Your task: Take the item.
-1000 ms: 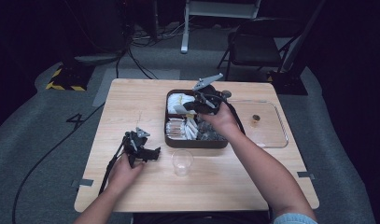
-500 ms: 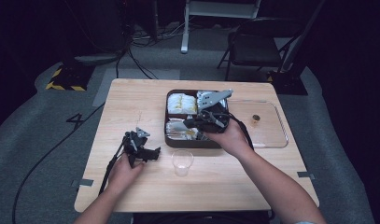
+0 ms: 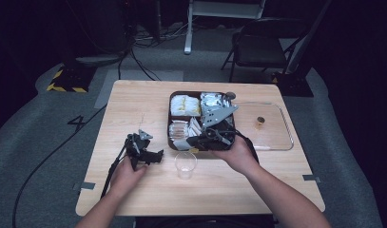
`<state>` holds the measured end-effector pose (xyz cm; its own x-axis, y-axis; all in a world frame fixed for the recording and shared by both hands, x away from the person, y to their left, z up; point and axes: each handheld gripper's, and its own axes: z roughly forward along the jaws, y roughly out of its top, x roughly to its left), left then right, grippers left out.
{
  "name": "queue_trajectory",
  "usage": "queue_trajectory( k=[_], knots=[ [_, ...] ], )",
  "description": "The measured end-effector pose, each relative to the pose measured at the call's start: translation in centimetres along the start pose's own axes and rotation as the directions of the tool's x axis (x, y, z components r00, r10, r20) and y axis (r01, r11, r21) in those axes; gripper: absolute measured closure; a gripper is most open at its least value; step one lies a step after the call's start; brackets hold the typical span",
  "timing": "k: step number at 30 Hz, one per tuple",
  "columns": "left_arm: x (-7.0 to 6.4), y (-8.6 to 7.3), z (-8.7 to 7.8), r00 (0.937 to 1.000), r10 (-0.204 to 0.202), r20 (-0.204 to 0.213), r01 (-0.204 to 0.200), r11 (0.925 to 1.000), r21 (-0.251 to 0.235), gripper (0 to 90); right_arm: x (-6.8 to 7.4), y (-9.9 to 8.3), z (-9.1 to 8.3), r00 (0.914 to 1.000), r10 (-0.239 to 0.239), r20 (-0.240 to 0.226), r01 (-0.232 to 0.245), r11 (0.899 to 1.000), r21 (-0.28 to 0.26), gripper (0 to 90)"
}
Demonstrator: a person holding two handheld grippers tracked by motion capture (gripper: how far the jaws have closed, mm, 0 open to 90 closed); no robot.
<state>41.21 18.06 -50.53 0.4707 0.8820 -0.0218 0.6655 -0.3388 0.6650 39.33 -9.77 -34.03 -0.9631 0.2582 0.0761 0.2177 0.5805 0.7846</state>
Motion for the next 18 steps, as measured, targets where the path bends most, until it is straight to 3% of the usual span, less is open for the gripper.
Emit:
queue_trajectory(
  k=[8,18],
  knots=[
    [0.0,0.0,0.0,1.0000,0.002,-0.001,-0.002,1.0000,0.001,0.3,0.7,-0.8,1.3,0.9987,0.009,-0.049,-0.008,1.000,0.018,89.4],
    [0.0,0.0,0.0,1.0000,0.002,-0.001,-0.002,1.0000,0.001,0.3,0.7,-1.9,2.2,0.9976,0.029,-0.062,-0.026,0.998,0.060,89.4]
  ],
)
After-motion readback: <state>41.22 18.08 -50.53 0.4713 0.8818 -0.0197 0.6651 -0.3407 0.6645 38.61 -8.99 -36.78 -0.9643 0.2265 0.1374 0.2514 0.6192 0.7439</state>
